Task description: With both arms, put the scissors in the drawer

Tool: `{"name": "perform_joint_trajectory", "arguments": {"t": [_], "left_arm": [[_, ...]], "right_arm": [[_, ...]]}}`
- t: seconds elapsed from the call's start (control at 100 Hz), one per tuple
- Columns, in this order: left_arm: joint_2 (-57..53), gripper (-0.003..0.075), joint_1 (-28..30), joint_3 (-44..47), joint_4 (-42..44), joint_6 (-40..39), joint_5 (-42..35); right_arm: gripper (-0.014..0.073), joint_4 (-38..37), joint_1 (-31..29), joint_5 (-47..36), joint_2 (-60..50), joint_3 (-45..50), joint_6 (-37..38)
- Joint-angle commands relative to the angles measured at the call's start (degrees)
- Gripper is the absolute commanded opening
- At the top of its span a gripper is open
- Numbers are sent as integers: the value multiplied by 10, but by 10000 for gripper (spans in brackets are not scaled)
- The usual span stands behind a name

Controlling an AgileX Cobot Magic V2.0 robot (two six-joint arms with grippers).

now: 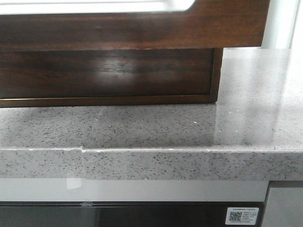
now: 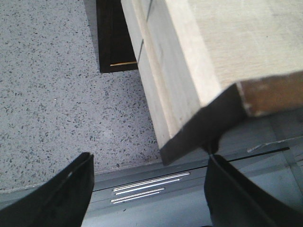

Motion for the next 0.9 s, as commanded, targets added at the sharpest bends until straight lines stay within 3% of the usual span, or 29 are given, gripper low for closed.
{"name": "perform_joint_trajectory", "arguments": {"t": [0.0,0.39,0.89], "left_arm": [[4,461,-1,-21,-12,-4,-37],[4,461,-1,-21,-12,-4,-37],[4,461,-1,-21,-12,-4,-38]], "right_arm": [[-11,36,31,-60,6,-19,-46],[-11,38,147,-140,102,-19,-110],[-8,38,158,-149,147,-19,-128]]}}
